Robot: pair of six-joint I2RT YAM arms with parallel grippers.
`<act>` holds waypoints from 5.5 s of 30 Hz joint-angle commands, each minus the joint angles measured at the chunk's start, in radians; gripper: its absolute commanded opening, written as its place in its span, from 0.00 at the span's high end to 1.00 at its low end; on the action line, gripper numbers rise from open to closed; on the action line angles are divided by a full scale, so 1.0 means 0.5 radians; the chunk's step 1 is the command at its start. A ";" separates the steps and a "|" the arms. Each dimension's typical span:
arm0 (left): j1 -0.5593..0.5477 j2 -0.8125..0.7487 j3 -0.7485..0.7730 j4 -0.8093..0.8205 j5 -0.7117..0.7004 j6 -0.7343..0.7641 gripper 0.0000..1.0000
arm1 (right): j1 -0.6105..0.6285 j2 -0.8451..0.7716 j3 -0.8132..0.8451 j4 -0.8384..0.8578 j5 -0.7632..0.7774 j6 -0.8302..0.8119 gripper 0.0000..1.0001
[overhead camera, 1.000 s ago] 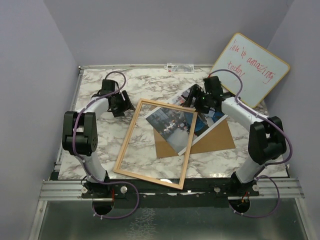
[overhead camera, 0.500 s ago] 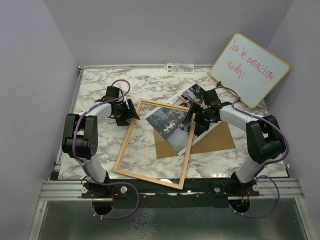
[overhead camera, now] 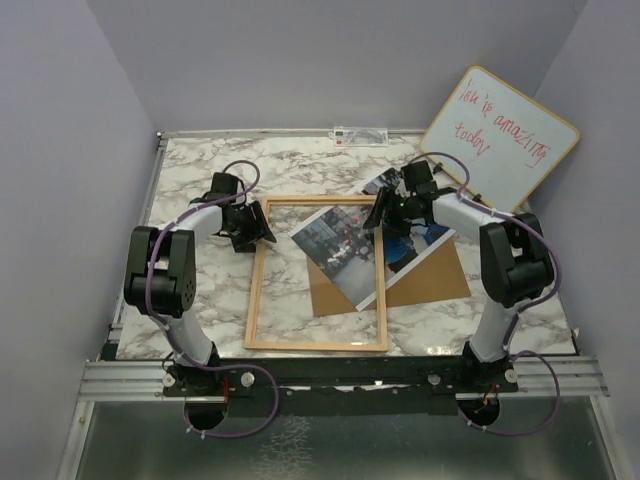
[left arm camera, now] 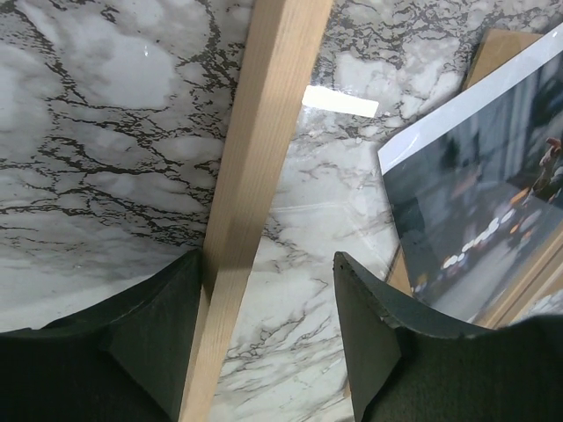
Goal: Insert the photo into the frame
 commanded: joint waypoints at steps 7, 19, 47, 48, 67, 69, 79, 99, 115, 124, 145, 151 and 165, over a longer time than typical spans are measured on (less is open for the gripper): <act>-0.064 0.098 0.111 -0.002 0.021 -0.116 0.40 | 0.018 0.295 0.440 0.174 -0.078 -0.093 0.36; -0.065 -0.044 0.006 -0.095 -0.128 -0.109 0.13 | -0.004 -0.308 0.077 -0.336 0.475 -0.099 0.14; -0.086 -0.102 -0.446 -0.177 0.324 -0.112 0.47 | -0.004 -0.892 -0.909 -0.436 -0.316 -0.131 0.45; -0.087 -0.094 -0.449 -0.172 0.321 -0.114 0.48 | -0.004 -0.897 -0.906 -0.440 -0.318 -0.133 0.47; -0.087 -0.055 -0.475 -0.168 0.170 -0.095 0.55 | -0.004 -0.948 -0.844 -0.619 0.144 -0.107 0.41; -0.086 -0.055 -0.472 -0.168 0.170 -0.095 0.55 | -0.004 -0.925 -0.857 -0.591 0.117 -0.108 0.42; -0.086 -0.012 -0.479 -0.120 0.286 -0.110 0.57 | -0.004 -0.835 -0.917 -0.467 -0.062 -0.132 0.49; -0.086 -0.005 -0.471 -0.064 0.266 -0.126 0.58 | -0.002 -0.894 -0.958 -0.220 -0.400 -0.159 0.42; -0.086 -0.181 -0.479 0.038 -0.052 -0.127 0.64 | -0.004 -0.732 -0.540 -0.379 0.703 -0.404 0.45; -0.086 -0.126 -0.450 0.103 0.012 -0.135 0.64 | -0.004 -0.467 -0.398 -0.310 0.476 -0.613 0.59; -0.087 0.035 -0.334 0.145 0.127 -0.135 0.64 | -0.003 -0.412 -0.380 -0.199 -0.250 -0.507 0.57; -0.087 0.062 -0.313 0.175 0.139 -0.152 0.63 | -0.002 -0.607 -0.334 -0.107 -0.556 -0.411 0.56; -0.092 0.171 -0.229 0.303 0.176 -0.226 0.63 | -0.004 -0.826 -0.462 0.484 -0.900 -0.142 0.53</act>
